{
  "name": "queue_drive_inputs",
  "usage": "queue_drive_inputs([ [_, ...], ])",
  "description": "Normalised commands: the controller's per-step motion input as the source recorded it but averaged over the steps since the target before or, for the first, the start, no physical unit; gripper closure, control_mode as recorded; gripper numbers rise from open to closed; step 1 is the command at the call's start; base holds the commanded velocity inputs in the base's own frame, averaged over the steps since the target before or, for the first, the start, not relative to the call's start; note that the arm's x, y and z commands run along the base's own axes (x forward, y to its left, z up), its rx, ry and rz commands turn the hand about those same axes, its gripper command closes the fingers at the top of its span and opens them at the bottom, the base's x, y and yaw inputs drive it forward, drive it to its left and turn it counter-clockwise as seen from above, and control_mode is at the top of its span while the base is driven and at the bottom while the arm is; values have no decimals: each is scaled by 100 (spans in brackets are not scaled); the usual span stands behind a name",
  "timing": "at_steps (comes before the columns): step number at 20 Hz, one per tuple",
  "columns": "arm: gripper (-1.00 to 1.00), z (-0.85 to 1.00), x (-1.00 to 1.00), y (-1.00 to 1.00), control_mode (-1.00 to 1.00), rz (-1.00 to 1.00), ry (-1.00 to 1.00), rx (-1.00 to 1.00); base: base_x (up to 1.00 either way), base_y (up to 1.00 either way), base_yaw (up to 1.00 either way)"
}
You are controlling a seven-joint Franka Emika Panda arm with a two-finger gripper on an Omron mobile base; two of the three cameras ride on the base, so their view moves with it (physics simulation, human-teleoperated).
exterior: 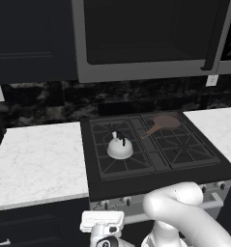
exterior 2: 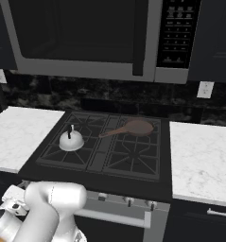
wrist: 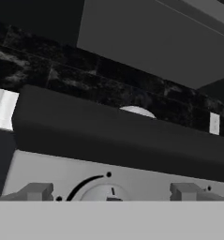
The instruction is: Pick the kettle from the counter and place it on a stove burner. Then turn the burner on.
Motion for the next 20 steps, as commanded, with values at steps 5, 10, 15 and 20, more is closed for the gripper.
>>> queue_drive_inputs([
  [5,-100,-7,0,-10,-100,0,2,0,0,0,0],
  [10,-100,-2,0,-9,-100,0,0,0,0,0,0],
  [15,-100,-24,16,4,-100,0,7,-6,0,0,0],
  [20,-100,-3,6,3,-100,0,0,-1,0,0,0],
])
